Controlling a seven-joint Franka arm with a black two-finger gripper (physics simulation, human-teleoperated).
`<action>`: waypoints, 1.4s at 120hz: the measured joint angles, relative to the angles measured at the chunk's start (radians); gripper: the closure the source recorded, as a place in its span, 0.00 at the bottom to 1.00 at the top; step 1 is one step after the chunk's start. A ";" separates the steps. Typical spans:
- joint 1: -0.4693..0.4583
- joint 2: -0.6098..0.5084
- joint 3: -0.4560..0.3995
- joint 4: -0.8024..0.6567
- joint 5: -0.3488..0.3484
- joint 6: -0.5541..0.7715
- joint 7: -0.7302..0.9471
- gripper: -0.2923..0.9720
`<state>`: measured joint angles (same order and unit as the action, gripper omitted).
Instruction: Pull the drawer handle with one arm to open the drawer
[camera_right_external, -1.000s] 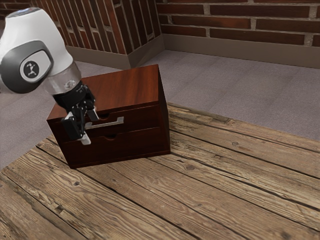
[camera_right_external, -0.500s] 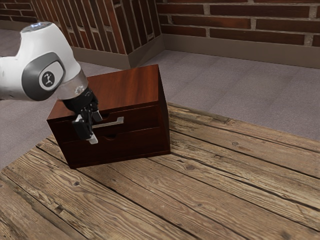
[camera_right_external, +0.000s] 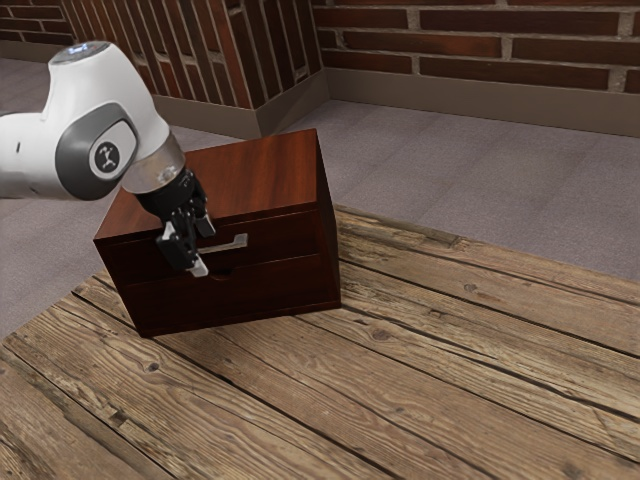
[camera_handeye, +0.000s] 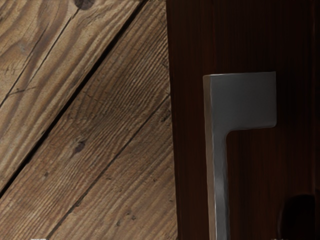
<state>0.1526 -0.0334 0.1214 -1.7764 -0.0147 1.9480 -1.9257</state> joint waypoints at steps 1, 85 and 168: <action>0.000 0.000 0.000 0.000 0.000 0.001 0.000 0.33; 0.015 0.002 0.000 -0.027 -0.025 0.042 0.016 0.67; 0.007 -0.059 -0.014 -0.120 -0.031 0.055 0.023 0.79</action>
<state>0.1595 -0.0920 0.1074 -1.8961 -0.0461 2.0028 -1.9028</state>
